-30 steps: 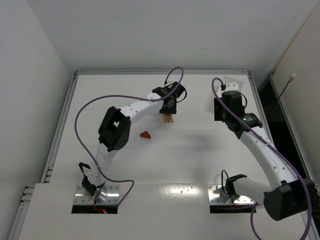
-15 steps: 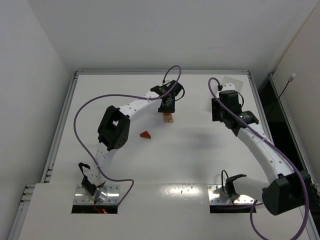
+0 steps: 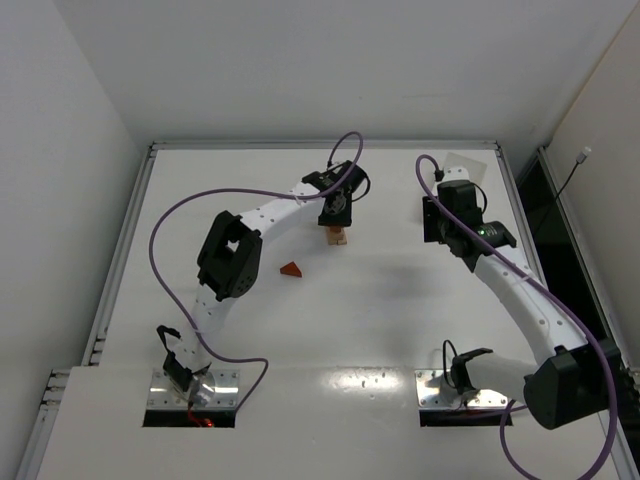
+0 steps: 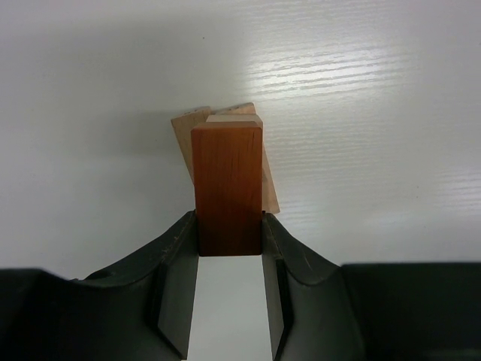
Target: Build the wood block tower
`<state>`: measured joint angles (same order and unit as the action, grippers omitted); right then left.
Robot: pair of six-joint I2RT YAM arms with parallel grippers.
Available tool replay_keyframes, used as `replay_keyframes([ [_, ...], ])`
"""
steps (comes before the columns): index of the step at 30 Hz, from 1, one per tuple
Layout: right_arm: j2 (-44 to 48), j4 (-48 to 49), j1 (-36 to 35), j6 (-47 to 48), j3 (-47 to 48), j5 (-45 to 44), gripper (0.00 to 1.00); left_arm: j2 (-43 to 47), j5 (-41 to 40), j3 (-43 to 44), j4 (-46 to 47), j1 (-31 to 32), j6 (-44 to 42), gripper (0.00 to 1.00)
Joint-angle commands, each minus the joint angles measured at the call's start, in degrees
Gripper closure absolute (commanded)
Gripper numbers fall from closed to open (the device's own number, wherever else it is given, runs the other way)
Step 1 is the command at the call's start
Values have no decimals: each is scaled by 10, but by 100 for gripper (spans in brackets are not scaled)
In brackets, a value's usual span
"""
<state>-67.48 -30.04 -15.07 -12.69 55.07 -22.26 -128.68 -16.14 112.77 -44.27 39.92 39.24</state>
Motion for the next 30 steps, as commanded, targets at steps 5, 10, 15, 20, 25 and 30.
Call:
replay_keyframes([
  [5,1,21,3,-11,14,4,49,-5,11,24,13,-5,-3,100],
  [10,1,21,3,-11,14,4,50,-10,24,24,18,-5,-8,90],
  [15,1,21,3,-11,14,4,50,-10,30,24,18,-5,-14,83],
  [20,1,26,3,-6,14,-2,50,-10,35,18,18,-5,-14,76],
  [25,1,26,3,-6,14,-2,50,-10,35,13,18,-5,-14,75],
  [30,1,31,3,-6,14,-2,52,-10,35,7,18,-5,-14,73],
])
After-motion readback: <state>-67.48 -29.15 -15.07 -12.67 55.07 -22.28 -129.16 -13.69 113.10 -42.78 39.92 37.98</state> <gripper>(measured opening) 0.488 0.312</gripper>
